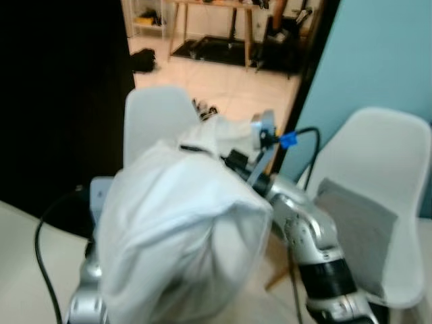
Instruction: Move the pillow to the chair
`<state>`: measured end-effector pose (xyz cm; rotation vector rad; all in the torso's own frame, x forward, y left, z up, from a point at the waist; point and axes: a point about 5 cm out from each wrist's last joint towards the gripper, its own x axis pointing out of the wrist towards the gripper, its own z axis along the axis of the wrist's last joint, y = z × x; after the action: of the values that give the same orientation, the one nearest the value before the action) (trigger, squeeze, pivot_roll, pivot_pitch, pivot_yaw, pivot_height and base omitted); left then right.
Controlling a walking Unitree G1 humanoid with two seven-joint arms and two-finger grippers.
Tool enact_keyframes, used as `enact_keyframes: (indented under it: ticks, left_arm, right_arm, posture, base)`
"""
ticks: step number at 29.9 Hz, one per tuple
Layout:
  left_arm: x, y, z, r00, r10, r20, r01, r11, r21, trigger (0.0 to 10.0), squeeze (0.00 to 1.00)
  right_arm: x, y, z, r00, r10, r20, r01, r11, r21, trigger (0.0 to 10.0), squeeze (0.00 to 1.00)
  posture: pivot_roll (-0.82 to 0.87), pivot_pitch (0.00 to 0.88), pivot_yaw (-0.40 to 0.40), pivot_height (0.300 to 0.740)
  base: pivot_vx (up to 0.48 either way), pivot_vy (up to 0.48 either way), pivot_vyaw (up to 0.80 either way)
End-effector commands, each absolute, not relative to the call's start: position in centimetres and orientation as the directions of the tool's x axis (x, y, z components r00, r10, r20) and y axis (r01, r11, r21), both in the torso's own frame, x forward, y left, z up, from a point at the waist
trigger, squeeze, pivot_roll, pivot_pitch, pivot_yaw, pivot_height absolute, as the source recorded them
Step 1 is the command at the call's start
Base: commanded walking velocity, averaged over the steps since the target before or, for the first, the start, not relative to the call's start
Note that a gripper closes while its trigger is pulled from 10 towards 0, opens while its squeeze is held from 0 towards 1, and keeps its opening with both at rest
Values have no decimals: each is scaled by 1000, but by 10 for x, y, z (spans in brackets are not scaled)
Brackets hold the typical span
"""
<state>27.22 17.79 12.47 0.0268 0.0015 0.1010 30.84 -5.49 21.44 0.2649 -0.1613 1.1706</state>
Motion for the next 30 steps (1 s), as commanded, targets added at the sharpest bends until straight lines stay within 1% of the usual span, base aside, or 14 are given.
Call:
enact_keyframes:
  ticks: [1, 2, 3, 4, 7, 9, 10, 11, 15, 21, 22, 25, 26, 30]
  left_arm:
    - [273, 162, 133, 999, 23, 37, -24, 1000, 20, 10000, 0]
    - [273, 162, 133, 999, 23, 37, -24, 1000, 20, 10000, 0]
    - [269, 163, 127, 1000, 14, 12, -14, 999, 39, 10000, 0]
    - [269, 163, 127, 1000, 14, 12, -14, 999, 39, 10000, 0]
    - [262, 166, 122, 1000, -1, 5, 0, 994, 113, 10000, 0]
    - [262, 165, 121, 1000, -4, 6, 3, 993, 118, 10000, 0]
    - [261, 165, 121, 1000, -8, 11, 6, 993, 119, 10000, 0]
    - [261, 164, 121, 1000, -12, 15, 10, 993, 122, 10000, 0]
    - [262, 164, 121, 1000, -11, 19, 9, 991, 133, 10000, 0]
    - [263, 162, 121, 1000, -22, 23, 18, 988, 152, 10000, 0]
    - [263, 162, 121, 999, -25, 25, 20, 987, 160, 10000, 0]
    - [263, 162, 121, 999, -25, 26, 20, 987, 161, 10000, 0]
    - [263, 162, 121, 999, -21, 25, 16, 987, 162, 10000, 0]
    - [263, 162, 121, 999, -21, 26, 16, 987, 161, 10000, 0]
  right_arm:
    - [306, -50, 192, 373, 912, 171, -926, 355, 125, 0, 0]
    - [306, -50, 192, 373, 912, 171, -926, 355, 125, 0, 0]
    - [310, -61, 179, 435, 892, 121, -899, 421, 125, 0, 0]
    - [310, -61, 179, 435, 892, 121, -899, 421, 125, 0, 0]
    - [318, -90, 155, 594, 802, 55, -800, 583, 137, 0, 0]
    - [318, -92, 152, 610, 791, 51, -788, 598, 146, 0, 0]
    - [318, -97, 146, 641, 767, 40, -762, 629, 156, 0, 0]
    - [319, -106, 135, 714, 699, 47, -689, 688, 229, 0, 0]
    - [326, -114, 136, 764, 641, 79, -629, 712, 312, 0, 0]
    - [329, -113, 135, 769, 635, 78, -623, 715, 318, 0, 0]
    - [330, -111, 134, 766, 639, 69, -623, 711, 327, 7725, 0]
    - [330, -111, 133, 765, 640, 67, -622, 710, 330, 7725, 0]
    - [330, -109, 133, 759, 648, 64, -629, 704, 329, 10000, 0]
    - [330, -108, 132, 754, 654, 64, -634, 699, 331, 10000, 0]
  posture:
    - [28, 0, -66, 740]
    - [28, 0, -66, 740]
    - [28, 0, -68, 740]
    - [28, 0, -68, 740]
    - [29, 0, -72, 740]
    - [29, 0, -72, 740]
    - [33, 0, -76, 740]
    - [29, 0, -76, 740]
    - [25, 0, -71, 740]
    - [28, 0, -73, 740]
    - [30, 0, -72, 740]
    - [30, 0, -72, 740]
    - [32, 0, -70, 740]
    - [29, 0, -67, 740]
  base:
    - [0, 0, 800]
    - [0, 0, 800]
    - [0, 0, 800]
    - [0, 0, 800]
    - [0, 0, 800]
    - [0, 0, 800]
    - [0, 0, 800]
    - [0, 0, 800]
    - [0, 0, 800]
    - [0, -97, 533]
    - [0, -472, 0]
    - [0, -472, 0]
    - [0, -472, 0]
    - [0, -472, 0]
